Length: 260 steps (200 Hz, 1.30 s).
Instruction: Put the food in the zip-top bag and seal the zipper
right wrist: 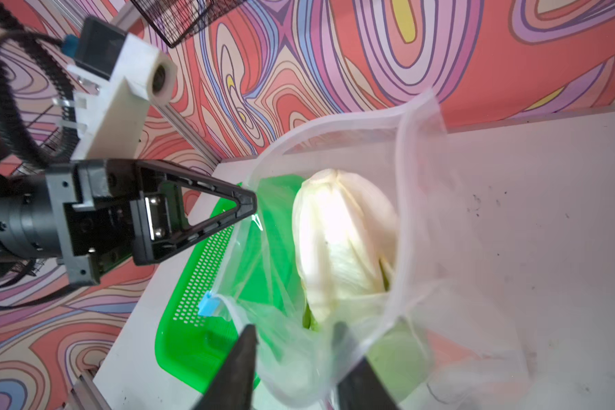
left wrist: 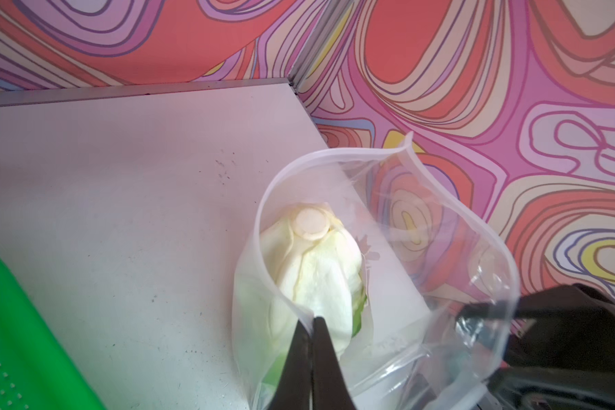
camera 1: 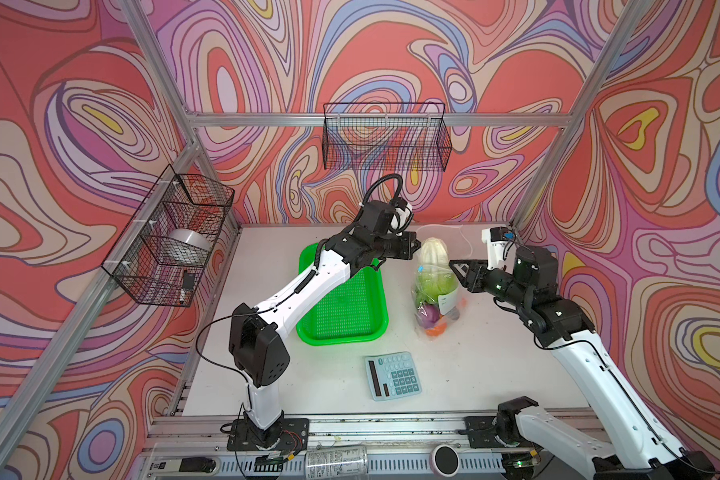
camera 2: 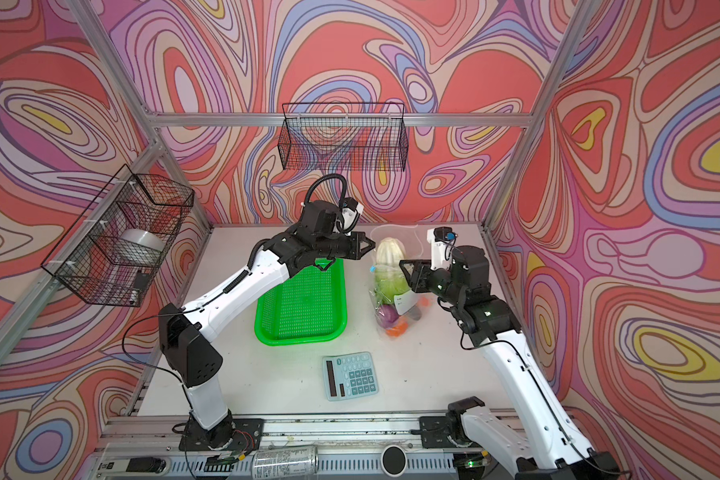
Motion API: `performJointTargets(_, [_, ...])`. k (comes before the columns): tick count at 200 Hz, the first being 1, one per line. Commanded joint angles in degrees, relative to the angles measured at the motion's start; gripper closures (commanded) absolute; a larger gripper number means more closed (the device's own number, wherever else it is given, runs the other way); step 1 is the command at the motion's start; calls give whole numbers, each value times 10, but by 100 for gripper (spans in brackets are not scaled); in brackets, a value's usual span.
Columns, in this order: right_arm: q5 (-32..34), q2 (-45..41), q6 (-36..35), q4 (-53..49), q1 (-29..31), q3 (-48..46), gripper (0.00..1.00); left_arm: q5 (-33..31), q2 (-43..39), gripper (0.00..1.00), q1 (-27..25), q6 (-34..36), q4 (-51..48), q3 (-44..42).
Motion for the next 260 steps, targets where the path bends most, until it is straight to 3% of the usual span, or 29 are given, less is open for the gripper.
performJointTargets(1, [22,20,-108,-80,-2,73,41,58,5,100,3,32,45,41])
performJointTargets(26, [19,29,-167,-93,-2,117,39,91,19,100,3,49,42,85])
performJointTargets(75, [-42,-12,-278,-71,-2,105,41,146,59,100,3,72,24,158])
performJointTargets(126, [-87,-25,-386,-60,-2,61,41,164,88,100,3,79,0,172])
performJointTargets(158, [-71,-16,-463,-79,-1,35,39,176,89,100,3,82,-15,173])
performJointTargets(230, [-71,42,-490,-13,-1,-12,43,210,82,100,3,68,-7,155])
performJointTargets(260, [-66,72,-492,24,-2,-15,59,220,75,100,3,65,-5,144])
